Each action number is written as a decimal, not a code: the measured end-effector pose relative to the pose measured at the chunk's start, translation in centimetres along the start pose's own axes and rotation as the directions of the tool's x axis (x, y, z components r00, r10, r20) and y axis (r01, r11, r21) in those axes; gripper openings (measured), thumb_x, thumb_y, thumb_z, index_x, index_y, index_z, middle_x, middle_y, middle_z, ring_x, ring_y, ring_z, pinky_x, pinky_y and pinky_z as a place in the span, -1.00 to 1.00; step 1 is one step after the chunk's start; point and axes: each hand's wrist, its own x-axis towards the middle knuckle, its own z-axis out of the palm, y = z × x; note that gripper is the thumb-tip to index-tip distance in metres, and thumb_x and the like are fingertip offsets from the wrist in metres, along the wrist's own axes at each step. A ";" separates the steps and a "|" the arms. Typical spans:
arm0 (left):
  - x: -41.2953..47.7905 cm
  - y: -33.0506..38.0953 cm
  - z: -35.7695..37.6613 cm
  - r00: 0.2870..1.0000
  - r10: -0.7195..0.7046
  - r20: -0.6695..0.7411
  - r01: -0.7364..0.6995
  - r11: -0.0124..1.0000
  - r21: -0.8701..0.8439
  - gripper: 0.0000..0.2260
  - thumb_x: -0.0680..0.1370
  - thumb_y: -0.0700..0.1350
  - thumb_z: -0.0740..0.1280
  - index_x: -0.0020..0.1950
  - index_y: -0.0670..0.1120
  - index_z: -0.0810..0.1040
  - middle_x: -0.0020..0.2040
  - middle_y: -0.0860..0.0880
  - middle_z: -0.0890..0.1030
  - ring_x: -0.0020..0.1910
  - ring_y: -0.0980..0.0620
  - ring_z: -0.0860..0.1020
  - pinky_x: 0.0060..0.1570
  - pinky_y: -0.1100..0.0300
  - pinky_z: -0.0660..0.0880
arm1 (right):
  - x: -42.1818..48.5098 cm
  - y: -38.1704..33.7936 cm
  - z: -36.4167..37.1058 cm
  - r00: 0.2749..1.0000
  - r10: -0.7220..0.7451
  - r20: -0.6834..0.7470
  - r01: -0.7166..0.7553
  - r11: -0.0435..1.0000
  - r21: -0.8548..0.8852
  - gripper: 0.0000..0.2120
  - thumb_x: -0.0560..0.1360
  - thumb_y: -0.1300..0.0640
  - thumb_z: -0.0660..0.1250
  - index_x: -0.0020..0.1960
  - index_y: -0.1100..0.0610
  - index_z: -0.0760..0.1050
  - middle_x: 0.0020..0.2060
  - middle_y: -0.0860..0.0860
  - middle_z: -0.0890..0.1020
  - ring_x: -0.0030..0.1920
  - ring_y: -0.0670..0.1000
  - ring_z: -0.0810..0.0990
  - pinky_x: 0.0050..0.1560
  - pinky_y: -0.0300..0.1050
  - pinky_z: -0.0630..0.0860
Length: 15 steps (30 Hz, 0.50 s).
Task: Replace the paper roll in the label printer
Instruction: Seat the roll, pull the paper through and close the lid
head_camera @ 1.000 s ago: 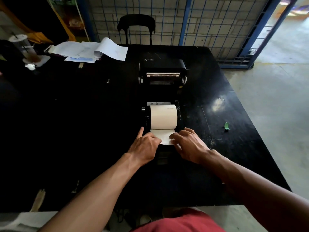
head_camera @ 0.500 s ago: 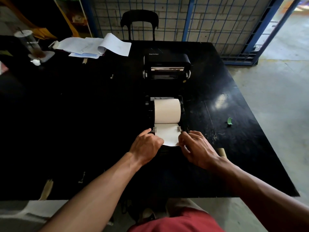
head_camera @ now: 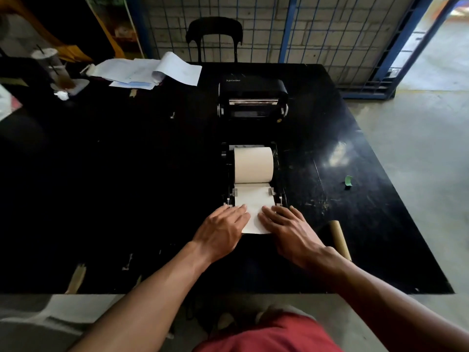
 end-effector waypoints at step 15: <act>0.8 1.6 -1.5 0.951 -0.234 0.203 0.266 0.953 -0.145 -0.62 0.43 -0.04 0.18 0.09 -0.15 0.66 0.14 -0.12 0.68 0.17 -0.08 0.61 0.18 0.02 0.50 | -0.1 1.4 -2.2 1.000 0.022 0.012 -0.024 0.955 0.297 -0.44 0.54 0.02 0.09 0.52 0.06 0.40 0.45 0.04 0.52 0.47 0.06 0.43 0.44 0.01 0.39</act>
